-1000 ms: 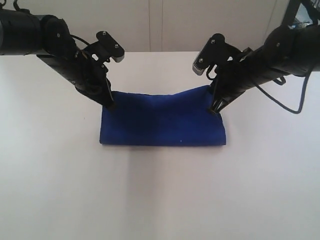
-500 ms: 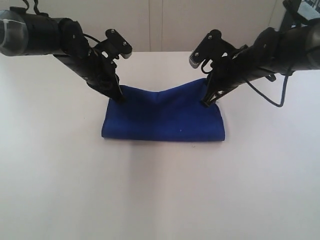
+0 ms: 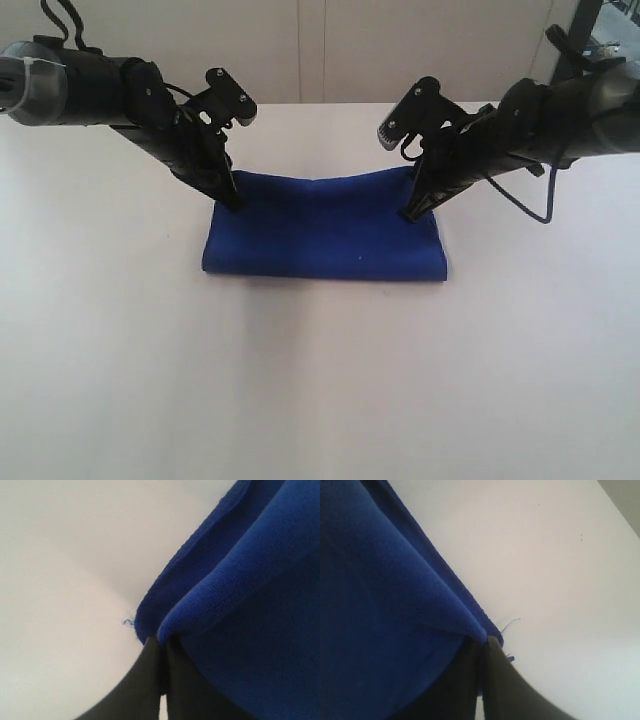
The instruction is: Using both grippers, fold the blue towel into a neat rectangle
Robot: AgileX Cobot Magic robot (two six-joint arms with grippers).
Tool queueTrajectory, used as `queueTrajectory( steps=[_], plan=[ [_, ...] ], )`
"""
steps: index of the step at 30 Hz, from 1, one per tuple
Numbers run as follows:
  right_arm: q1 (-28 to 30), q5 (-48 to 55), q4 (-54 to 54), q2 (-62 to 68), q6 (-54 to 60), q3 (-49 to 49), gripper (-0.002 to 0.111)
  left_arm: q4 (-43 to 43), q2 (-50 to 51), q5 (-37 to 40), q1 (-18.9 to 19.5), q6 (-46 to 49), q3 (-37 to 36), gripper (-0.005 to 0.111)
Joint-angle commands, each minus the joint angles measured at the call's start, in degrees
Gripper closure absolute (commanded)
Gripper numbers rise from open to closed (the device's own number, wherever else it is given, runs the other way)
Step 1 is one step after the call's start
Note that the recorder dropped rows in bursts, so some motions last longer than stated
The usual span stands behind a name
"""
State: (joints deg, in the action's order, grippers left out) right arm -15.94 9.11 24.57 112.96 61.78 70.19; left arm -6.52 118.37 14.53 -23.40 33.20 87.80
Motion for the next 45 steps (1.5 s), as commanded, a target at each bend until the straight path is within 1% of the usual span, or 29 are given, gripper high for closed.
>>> queueTrajectory(
  steps=[1,6,9,11,14,16,18,20,24,26,28,29,31,33,35,37,40,45],
  plan=[
    [0.6,-1.62,0.03,0.61,-0.4,0.48,0.108,-0.29,-0.09,-1.4,0.18,0.14,0.24,0.107],
    [0.6,-1.72,0.03,0.99,-0.3,0.48,0.108,-0.19,-0.05,-1.4,0.18,0.14,0.24,0.107],
    [0.6,-1.72,0.03,1.11,-0.3,0.48,0.105,-0.2,-0.05,-1.5,0.18,0.14,0.24,0.1],
    [0.6,-1.72,0.03,1.24,-0.3,0.48,0.097,-0.04,-0.05,-1.5,0.18,0.14,0.24,0.089],
    [0.6,-1.85,0.03,1.38,-0.3,0.48,0.081,0.66,-0.05,-1.5,0.18,0.14,0.24,0.071],
    [0.6,-2.17,0.03,1.38,-0.3,0.48,0.073,0.8,-0.05,-1.5,0.2,0.14,0.24,0.062],
    [0.6,-3.0,0.03,1.38,-0.3,0.48,0.068,0.8,-0.05,-1.5,0.43,0.14,0.24,0.057],
    [0.6,-4.51,0.03,1.25,-0.53,0.48,0.067,0.9,-0.05,-1.5,0.43,0.14,0.24,0.056],
    [0.6,-6.33,1.06,-0.36,-1.75,0.48,0.067,1.07,-0.05,-1.23,0.43,0.01,0.24,0.056],
    [0.6,-6.17,1.3,-1.65,-6.41,0.48,0.068,1.07,-0.46,-0.7,0.43,-0.73,0.24,0.056],
    [0.6,-4.91,1.3,-2.83,-11.68,0.48,0.075,1.07,-1.07,0.08,0.43,-3.06,0.24,0.059],
    [0.6,-3.5,1.3,-3.35,-14.44,0.58,0.081,1.07,-1.46,0.55,0.43,-4.82,0.24,0.063],
    [0.6,-0.83,1.39,-4.3,-19.51,0.59,0.095,1.07,-2.41,2.05,0.58,-7.29,0.32,0.075],
    [0.6,1.55,1.39,-4.57,-22.8,0.7,0.109,1.07,-3.33,3.46,1.06,-9.59,0.32,0.092],
    [0.6,3.95,1.39,-4.57,-25.66,1.18,0.108,1.07,-4.11,5.22,1.64,-11.9,0.66,0.107],
    [0.6,7.17,1.29,-4.23,-29.02,2.43,0.108,0.95,-4.3,8.77,2.59,-14.94,2.26,0.107],
    [0.6,13.82,0.43,-3.56,-35.47,6.73,0.108,-0.3,-3.92,16.2,4.46,-19.28,6.28,0.107],
    [0.6,27.41,-5.39,-1.15,-46.74,15.89,0.108,-7.39,-1.79,25.75,7.24,-19.53,12.2,0.107]
  ],
)
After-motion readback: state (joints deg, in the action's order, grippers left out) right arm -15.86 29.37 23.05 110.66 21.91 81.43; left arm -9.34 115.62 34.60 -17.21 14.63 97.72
